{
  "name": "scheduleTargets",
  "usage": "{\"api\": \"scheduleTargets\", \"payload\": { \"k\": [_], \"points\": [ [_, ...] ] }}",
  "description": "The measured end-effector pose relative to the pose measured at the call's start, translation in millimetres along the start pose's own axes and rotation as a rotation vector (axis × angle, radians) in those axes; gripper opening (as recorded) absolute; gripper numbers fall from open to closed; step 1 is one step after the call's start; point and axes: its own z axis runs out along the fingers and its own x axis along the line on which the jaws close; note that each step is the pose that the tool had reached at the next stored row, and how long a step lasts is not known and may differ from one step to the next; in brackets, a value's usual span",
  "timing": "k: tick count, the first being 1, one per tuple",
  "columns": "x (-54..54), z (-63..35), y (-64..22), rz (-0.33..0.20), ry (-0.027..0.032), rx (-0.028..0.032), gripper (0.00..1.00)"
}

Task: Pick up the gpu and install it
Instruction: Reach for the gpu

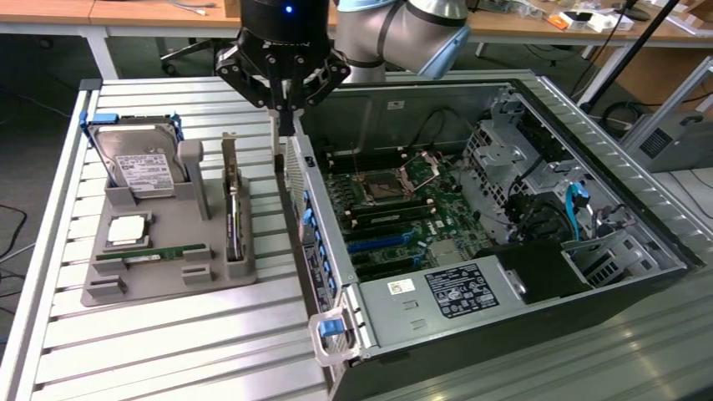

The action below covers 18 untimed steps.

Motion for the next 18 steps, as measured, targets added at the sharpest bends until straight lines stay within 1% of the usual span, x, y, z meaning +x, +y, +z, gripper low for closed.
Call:
{"api": "scheduleTargets", "payload": {
  "k": [16,18],
  "points": [
    [4.2,-0.1,-0.3,0.0,-0.0001,0.0,0.11],
    [6.2,-0.2,-0.5,0.0,0.0,0.0,0.11]
  ]
}}
